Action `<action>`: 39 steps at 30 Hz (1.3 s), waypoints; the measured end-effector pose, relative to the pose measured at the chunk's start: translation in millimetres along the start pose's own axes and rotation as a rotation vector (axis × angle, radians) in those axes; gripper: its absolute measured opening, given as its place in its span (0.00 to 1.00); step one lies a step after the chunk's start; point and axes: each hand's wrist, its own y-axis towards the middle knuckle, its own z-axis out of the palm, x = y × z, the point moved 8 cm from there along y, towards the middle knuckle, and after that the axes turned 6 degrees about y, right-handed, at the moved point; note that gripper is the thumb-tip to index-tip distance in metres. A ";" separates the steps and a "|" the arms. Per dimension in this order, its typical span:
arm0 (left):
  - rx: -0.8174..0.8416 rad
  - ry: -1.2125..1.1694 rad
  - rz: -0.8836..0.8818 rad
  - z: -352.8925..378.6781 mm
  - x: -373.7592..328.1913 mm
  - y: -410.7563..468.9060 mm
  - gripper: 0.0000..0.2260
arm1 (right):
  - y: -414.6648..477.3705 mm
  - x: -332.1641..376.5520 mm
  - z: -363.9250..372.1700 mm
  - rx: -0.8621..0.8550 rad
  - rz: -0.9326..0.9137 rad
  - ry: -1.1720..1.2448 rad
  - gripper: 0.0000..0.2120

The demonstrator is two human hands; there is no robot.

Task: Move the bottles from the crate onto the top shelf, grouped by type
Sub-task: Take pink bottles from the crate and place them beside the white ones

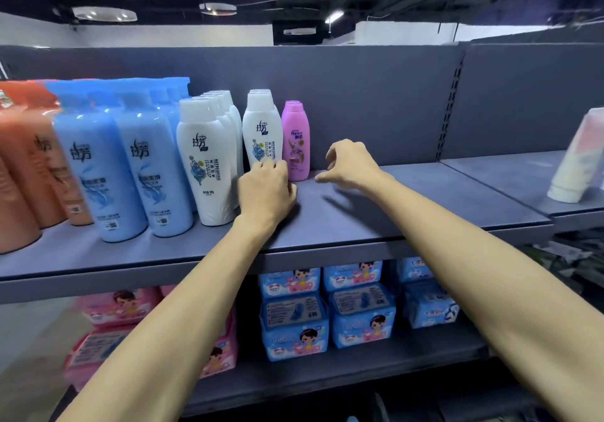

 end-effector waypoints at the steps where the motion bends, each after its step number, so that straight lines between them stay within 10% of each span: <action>1: -0.003 0.000 0.003 -4.1 -0.8 -1.4 0.10 | -4.5 1.0 -2.5 -0.003 -0.004 -0.014 0.23; 18: -0.169 -0.373 0.082 -96.4 -22.8 -124.3 0.09 | -170.9 28.0 -17.1 -0.083 -0.123 -0.071 0.17; 39: 0.523 -0.476 0.089 76.0 -116.6 -370.5 0.07 | -344.4 -164.2 156.9 0.359 0.321 -0.041 0.14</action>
